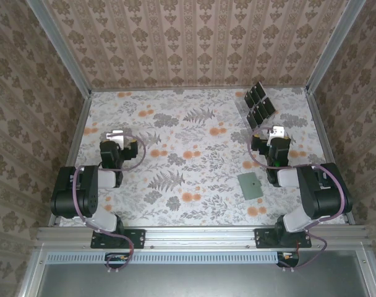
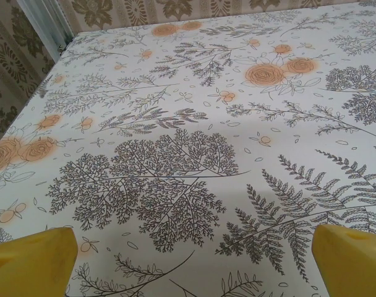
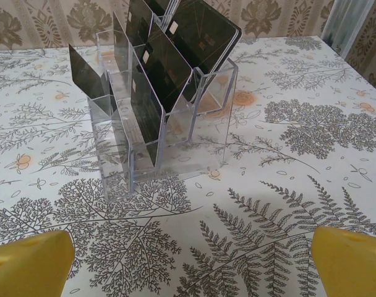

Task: Put the credit cards into the card holder
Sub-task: Move the card holder to the center of the table.

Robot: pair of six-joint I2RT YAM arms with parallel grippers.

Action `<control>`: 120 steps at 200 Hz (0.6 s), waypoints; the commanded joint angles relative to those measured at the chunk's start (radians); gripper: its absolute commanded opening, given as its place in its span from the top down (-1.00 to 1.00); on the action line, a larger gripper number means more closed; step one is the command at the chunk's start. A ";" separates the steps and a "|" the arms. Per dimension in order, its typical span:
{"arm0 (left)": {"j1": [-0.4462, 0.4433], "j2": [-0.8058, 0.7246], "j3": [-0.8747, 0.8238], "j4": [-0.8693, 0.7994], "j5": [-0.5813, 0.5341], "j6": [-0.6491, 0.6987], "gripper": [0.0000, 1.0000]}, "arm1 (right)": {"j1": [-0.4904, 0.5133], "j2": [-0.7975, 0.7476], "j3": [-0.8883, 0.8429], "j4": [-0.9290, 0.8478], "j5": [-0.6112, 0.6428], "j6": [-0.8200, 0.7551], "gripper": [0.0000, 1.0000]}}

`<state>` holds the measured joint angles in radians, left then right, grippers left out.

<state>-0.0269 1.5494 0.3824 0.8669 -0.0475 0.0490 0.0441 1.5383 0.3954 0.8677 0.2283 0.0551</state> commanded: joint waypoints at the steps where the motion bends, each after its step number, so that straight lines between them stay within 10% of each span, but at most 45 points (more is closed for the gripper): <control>1: 0.006 -0.004 0.021 0.006 0.018 0.008 -1.00 | 0.000 -0.006 -0.003 0.017 -0.020 -0.003 -1.00; 120: 0.012 -0.003 0.026 -0.001 0.032 0.003 -1.00 | -0.016 -0.008 0.005 0.002 -0.058 0.006 -1.00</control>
<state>-0.0246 1.5494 0.3828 0.8600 -0.0364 0.0490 0.0380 1.5383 0.3954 0.8661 0.2077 0.0551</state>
